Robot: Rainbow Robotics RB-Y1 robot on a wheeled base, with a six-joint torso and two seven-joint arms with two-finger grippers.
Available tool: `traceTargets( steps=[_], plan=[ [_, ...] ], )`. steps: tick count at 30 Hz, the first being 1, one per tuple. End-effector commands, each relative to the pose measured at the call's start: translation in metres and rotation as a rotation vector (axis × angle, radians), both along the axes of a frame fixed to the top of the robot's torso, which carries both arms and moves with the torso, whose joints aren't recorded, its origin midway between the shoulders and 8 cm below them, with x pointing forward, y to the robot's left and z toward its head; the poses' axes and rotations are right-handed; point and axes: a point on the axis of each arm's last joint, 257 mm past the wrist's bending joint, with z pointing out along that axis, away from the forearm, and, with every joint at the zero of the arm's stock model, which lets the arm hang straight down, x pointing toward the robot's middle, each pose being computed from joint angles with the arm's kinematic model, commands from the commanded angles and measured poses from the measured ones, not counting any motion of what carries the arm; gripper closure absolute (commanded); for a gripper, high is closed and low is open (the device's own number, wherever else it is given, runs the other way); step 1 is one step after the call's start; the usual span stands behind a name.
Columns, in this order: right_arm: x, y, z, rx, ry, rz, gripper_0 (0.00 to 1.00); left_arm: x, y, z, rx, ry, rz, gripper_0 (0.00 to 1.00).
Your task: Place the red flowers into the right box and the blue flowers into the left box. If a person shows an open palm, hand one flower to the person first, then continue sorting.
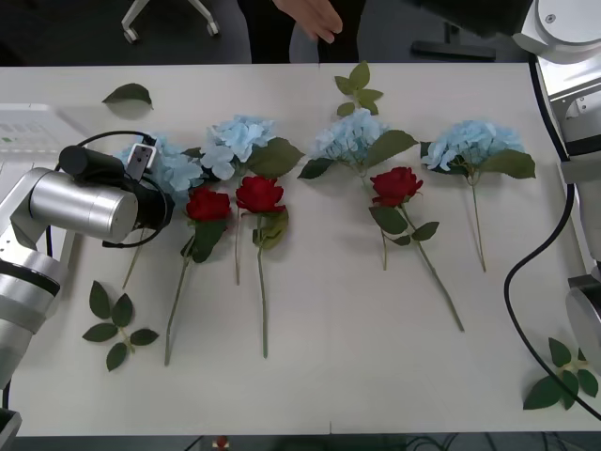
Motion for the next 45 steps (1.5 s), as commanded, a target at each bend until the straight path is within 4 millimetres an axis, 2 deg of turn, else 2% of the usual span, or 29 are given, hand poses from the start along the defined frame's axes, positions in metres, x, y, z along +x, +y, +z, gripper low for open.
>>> traceTargets(
  steps=[1, 7, 9, 15, 19, 22, 27, 31, 32, 34, 37, 40, 42, 43, 45],
  plan=[
    [-0.014, 0.008, 0.034, -0.014, -0.067, 0.038, 0.0, 0.011, -0.013, 0.016, -0.021, -0.043, -0.001, 1.0],
    [-0.013, -0.007, 0.02, -0.062, 0.015, 0.045, 0.0, 0.012, -0.012, 0.017, -0.021, -0.045, 0.0, 1.0],
    [-0.01, -0.016, 0.007, -0.092, 0.076, 0.035, 0.0, 0.011, -0.013, 0.016, -0.021, -0.043, -0.001, 1.0],
    [0.001, -0.058, -0.041, -0.231, 0.276, -0.065, 0.0, 0.012, -0.013, 0.019, -0.025, -0.048, 0.0, 1.0],
    [0.003, -0.095, -0.076, -0.313, 0.437, -0.167, 0.0, 0.008, -0.013, 0.042, -0.045, -0.039, 0.011, 1.0],
    [0.004, -0.126, -0.105, -0.389, 0.552, -0.275, 0.0, -0.003, -0.012, 0.068, -0.08, -0.012, 0.02, 1.0],
    [0.004, -0.172, -0.138, -0.48, 0.669, -0.433, 0.0, -0.017, 0.015, 0.105, -0.071, -0.002, 0.063, 1.0],
    [0.005, -0.21, -0.164, -0.577, 0.722, -0.579, 0.0, -0.029, 0.062, 0.141, -0.08, -0.014, 0.149, 1.0],
    [0.006, -0.217, -0.169, -0.6, 0.725, -0.614, 0.0, -0.035, 0.08, 0.15, -0.078, -0.014, 0.181, 1.0],
    [0.008, -0.224, -0.177, -0.617, 0.733, -0.654, 0.0, -0.041, 0.105, 0.163, -0.074, -0.017, 0.225, 1.0],
    [0.015, -0.231, -0.194, -0.624, 0.744, -0.699, 0.0, -0.06, 0.166, 0.188, -0.063, -0.019, 0.337, 1.0],
    [0.022, -0.237, -0.211, -0.627, 0.758, -0.714, 0.0, -0.075, 0.221, 0.202, -0.051, -0.019, 0.433, 1.0],
    [0.025, -0.239, -0.218, -0.624, 0.764, -0.715, 0.0, -0.079, 0.24, 0.204, -0.041, -0.018, 0.464, 1.0],
    [0.028, -0.241, -0.226, -0.621, 0.77, -0.719, 0.0, -0.082, 0.259, 0.208, -0.026, -0.022, 0.492, 1.0],
    [0.034, -0.246, -0.238, -0.616, 0.777, -0.728, 0.0, -0.085, 0.282, 0.21, -0.008, -0.025, 0.525, 1.0]
  ],
)
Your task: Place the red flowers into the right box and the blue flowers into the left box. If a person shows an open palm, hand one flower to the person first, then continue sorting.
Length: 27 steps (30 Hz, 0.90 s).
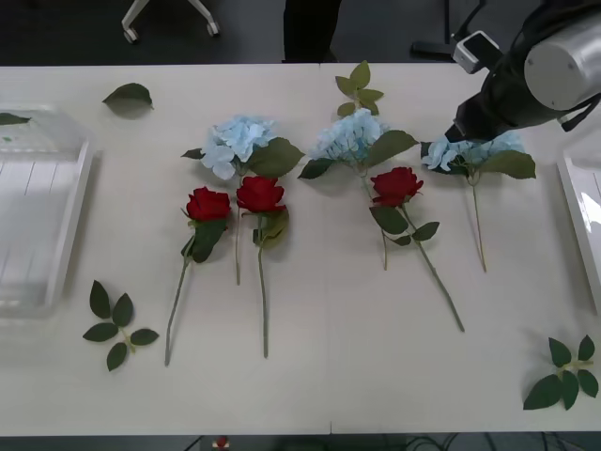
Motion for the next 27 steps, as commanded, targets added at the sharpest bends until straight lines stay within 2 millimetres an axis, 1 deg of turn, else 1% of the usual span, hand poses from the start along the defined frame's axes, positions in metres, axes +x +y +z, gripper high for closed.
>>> traceTargets(
  steps=[1, 3, 6, 9, 10, 13, 16, 20, 21, 22, 24, 26, 27],
  plan=[
    [0.022, -0.007, 0.017, 0.036, -0.062, -0.049, 0.0, 0.001, 0.052, 0.027, 0.085, -0.023, 0.049, 1.0],
    [0.027, -0.013, 0.007, 0.037, -0.059, -0.063, 0.0, 0.002, 0.068, 0.024, 0.088, -0.031, 0.071, 1.0],
    [0.029, -0.023, -0.007, 0.033, -0.043, -0.082, 0.0, 0.005, 0.086, 0.01, 0.087, -0.042, 0.095, 1.0],
    [0.028, -0.03, -0.017, 0.031, -0.025, -0.099, 0.0, 0.012, 0.099, -0.008, 0.111, -0.045, 0.099, 1.0],
    [0.027, -0.034, -0.02, 0.028, -0.018, -0.107, 0.0, 0.015, 0.103, -0.017, 0.121, -0.045, 0.1, 1.0],
    [0.024, -0.044, -0.027, 0.005, -0.001, -0.117, 0.0, 0.017, 0.11, -0.039, 0.137, -0.03, 0.097, 1.0],
    [0.02, -0.053, -0.036, -0.025, 0.011, -0.125, 0.0, 0.017, 0.111, -0.048, 0.14, -0.021, 0.094, 1.0],
    [0.017, -0.061, -0.049, -0.039, 0.032, -0.144, 0.0, 0.017, 0.108, -0.054, 0.127, -0.015, 0.091, 1.0],
    [0.016, -0.062, -0.053, -0.038, 0.038, -0.15, 0.0, 0.017, 0.106, -0.055, 0.124, -0.014, 0.088, 0.97],
    [0.016, -0.063, -0.054, -0.037, 0.04, -0.154, 0.0, 0.017, 0.106, -0.055, 0.124, -0.014, 0.088, 0.91],
    [0.015, -0.066, -0.061, -0.032, 0.05, -0.166, 0.0, 0.017, 0.105, -0.058, 0.121, -0.01, 0.086, 0.56],
    [0.015, -0.068, -0.067, -0.03, 0.056, -0.177, 0.0, 0.017, 0.104, -0.057, 0.121, -0.012, 0.083, 0.38],
    [0.016, -0.067, -0.072, -0.026, 0.058, -0.181, 0.0, 0.017, 0.103, -0.058, 0.117, -0.011, 0.081, 0.34]
  ],
)
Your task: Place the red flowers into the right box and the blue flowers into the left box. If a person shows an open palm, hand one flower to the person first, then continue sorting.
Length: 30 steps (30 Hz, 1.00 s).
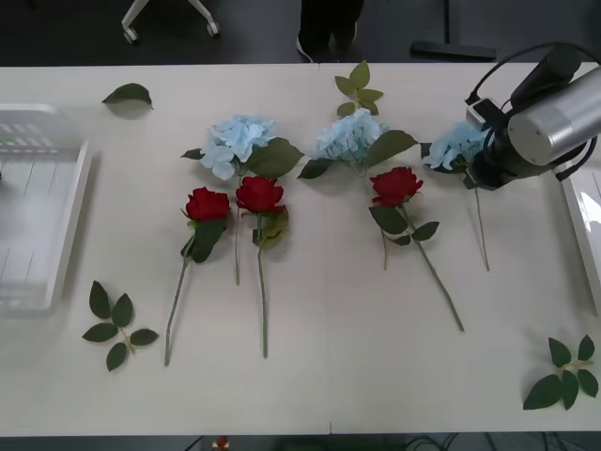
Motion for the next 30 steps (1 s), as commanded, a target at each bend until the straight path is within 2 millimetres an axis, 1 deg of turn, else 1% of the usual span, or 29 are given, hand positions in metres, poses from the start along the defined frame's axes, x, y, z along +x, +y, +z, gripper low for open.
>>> traceTargets(
  steps=[1, 3, 4, 7, 9, 11, 14, 15, 16, 17, 18, 20, 21, 22, 23, 24, 26, 27, 28, 29, 30],
  plan=[
    [0.021, -0.003, 0.024, 0.046, -0.066, -0.057, 0.0, 0.01, 0.002, 0.024, 0.015, -0.044, -0.024, 0.31],
    [0.022, -0.004, 0.018, 0.051, -0.065, -0.066, 0.0, 0.008, 0.001, 0.022, 0.006, -0.034, -0.024, 0.24],
    [0.023, -0.004, 0.015, 0.057, -0.065, -0.075, 0.0, 0.007, -0.001, 0.021, 0.001, -0.027, -0.026, 0.19],
    [0.024, -0.003, 0.01, 0.057, -0.064, -0.081, 0.0, 0.002, -0.009, 0.026, -0.016, -0.004, -0.034, 0.11],
    [0.024, -0.003, 0.008, 0.058, -0.061, -0.086, 0.0, -0.003, -0.02, 0.037, -0.038, 0.015, -0.048, 0.07],
    [0.024, -0.004, 0.006, 0.06, -0.059, -0.093, 0.0, -0.008, -0.04, 0.052, -0.079, 0.024, -0.075, 0.06],
    [0.023, -0.005, 0.001, 0.057, -0.053, -0.099, 0.0, -0.01, -0.079, 0.074, -0.12, 0.031, -0.157, 0.05],
    [0.023, -0.005, -0.001, 0.055, -0.051, -0.099, 0.0, -0.01, -0.092, 0.078, -0.128, 0.032, -0.186, 0.04],
    [0.022, -0.006, -0.003, 0.051, -0.049, -0.102, 0.0, -0.008, -0.109, 0.083, -0.138, 0.028, -0.228, 0.02],
    [0.023, -0.007, -0.004, 0.049, -0.05, -0.104, 0.0, -0.006, -0.119, 0.084, -0.146, 0.025, -0.251, 0.01],
    [0.022, -0.007, -0.009, 0.049, -0.044, -0.107, 0.0, -0.003, -0.137, 0.089, -0.152, 0.008, -0.295, 0.0],
    [0.022, -0.009, -0.013, 0.05, -0.045, -0.114, 0.0, 0.003, -0.168, 0.093, -0.173, -0.033, -0.366, 0.0],
    [0.023, -0.007, -0.017, 0.055, -0.045, -0.114, 0.0, 0.008, -0.189, 0.093, -0.187, -0.058, -0.414, 0.0],
    [0.023, -0.009, -0.019, 0.055, -0.042, -0.122, 0.0, 0.011, -0.208, 0.091, -0.2, -0.077, -0.456, 0.0],
    [0.022, -0.008, -0.021, 0.056, -0.04, -0.122, 0.0, 0.012, -0.218, 0.089, -0.207, -0.085, -0.477, 0.0],
    [0.022, -0.008, -0.022, 0.054, -0.039, -0.123, 0.0, 0.013, -0.239, 0.083, -0.218, -0.095, -0.52, 0.0],
    [0.022, -0.005, -0.025, 0.054, -0.035, -0.124, 0.0, 0.014, -0.273, 0.07, -0.222, -0.101, -0.589, 0.0],
    [0.022, -0.006, -0.026, 0.056, -0.034, -0.129, 0.0, 0.012, -0.285, 0.063, -0.22, -0.098, -0.613, 0.0],
    [0.021, -0.004, -0.028, 0.059, -0.031, -0.131, 0.0, 0.011, -0.302, 0.053, -0.219, -0.094, -0.644, 0.0],
    [0.021, -0.004, -0.029, 0.06, -0.03, -0.133, 0.0, 0.009, -0.311, 0.047, -0.221, -0.093, -0.66, 0.0],
    [0.021, -0.003, -0.03, 0.061, -0.028, -0.134, 0.0, 0.007, -0.325, 0.037, -0.226, -0.091, -0.683, 0.0]
  ],
)
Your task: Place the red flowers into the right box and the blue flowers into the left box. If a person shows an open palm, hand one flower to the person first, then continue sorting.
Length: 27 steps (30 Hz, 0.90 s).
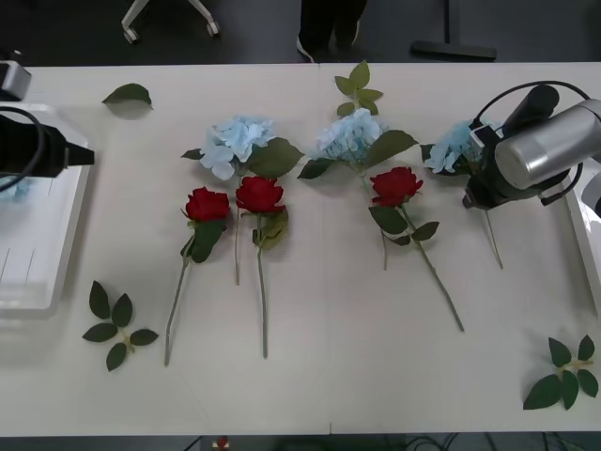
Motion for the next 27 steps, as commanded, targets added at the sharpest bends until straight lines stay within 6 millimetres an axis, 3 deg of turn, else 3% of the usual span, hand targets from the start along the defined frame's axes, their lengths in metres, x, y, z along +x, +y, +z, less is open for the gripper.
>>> traceTargets(
  steps=[1, 5, 6, 15, 20, 27],
  plan=[
    [0.02, 0.015, 0.028, 0.032, -0.06, -0.02, 0.0, -0.011, -0.051, -0.034, 0.026, -0.008, -0.119, 0.0],
    [0.02, 0.018, 0.026, 0.04, -0.058, -0.025, 0.39, -0.019, -0.083, -0.069, 0.04, -0.012, -0.183, 0.0],
    [0.018, 0.018, 0.024, 0.041, -0.052, -0.031, 0.57, -0.02, -0.093, -0.082, 0.065, -0.019, -0.207, 0.0],
    [0.016, 0.022, 0.022, 0.052, -0.045, -0.05, 1.0, -0.025, -0.128, -0.12, 0.201, -0.021, -0.282, 0.0],
    [0.016, 0.022, 0.022, 0.059, -0.046, -0.058, 1.0, -0.02, -0.139, -0.132, 0.242, -0.016, -0.292, 0.0],
    [0.017, 0.025, 0.025, 0.085, -0.05, -0.067, 1.0, 0.008, -0.144, -0.142, 0.272, -0.048, -0.262, 0.21]
  ],
)
